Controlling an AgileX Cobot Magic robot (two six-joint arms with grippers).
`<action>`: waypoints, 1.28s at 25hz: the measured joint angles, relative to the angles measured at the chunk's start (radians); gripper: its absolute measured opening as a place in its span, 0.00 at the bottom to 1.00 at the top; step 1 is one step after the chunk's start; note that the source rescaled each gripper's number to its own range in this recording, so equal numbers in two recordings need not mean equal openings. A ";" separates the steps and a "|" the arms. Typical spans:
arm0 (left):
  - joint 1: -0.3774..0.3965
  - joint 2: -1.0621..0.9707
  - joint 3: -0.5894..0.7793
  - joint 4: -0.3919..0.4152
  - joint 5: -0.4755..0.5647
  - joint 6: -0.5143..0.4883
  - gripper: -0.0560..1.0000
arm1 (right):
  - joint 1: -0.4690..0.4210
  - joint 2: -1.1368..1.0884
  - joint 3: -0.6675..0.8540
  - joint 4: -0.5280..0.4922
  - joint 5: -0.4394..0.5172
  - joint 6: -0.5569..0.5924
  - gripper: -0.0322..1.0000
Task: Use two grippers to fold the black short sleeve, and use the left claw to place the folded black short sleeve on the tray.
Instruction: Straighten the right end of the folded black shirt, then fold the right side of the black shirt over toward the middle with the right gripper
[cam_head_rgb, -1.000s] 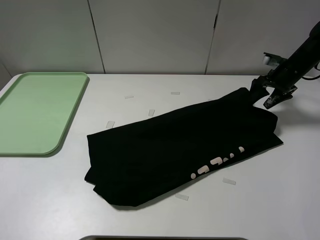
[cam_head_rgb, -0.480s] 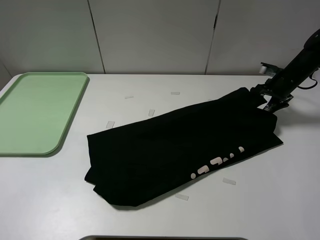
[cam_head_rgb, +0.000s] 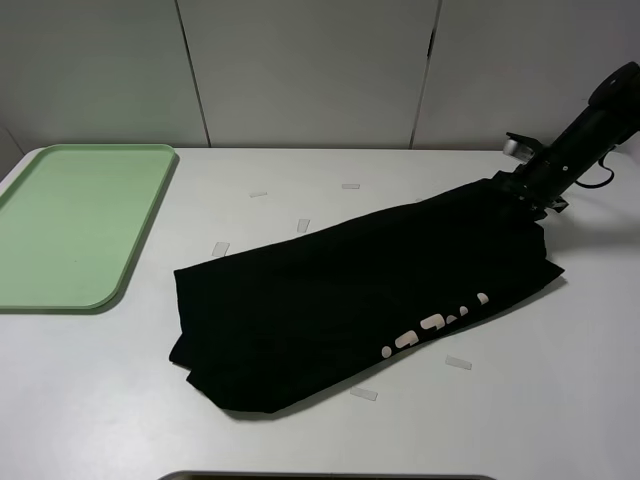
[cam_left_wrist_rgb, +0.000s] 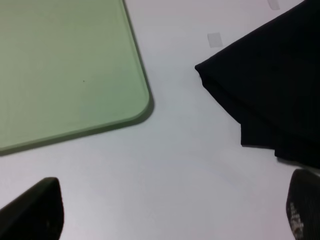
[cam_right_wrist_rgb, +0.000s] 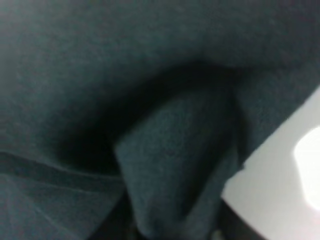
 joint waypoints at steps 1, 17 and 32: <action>0.000 0.000 0.000 0.000 0.000 0.000 0.88 | 0.000 0.000 0.000 -0.007 0.000 0.001 0.17; 0.000 0.000 0.000 0.000 0.000 0.000 0.88 | 0.000 -0.084 0.002 -0.382 -0.108 0.250 0.08; 0.000 0.000 0.000 0.000 0.000 0.000 0.88 | 0.109 -0.249 0.005 -0.864 -0.145 0.739 0.08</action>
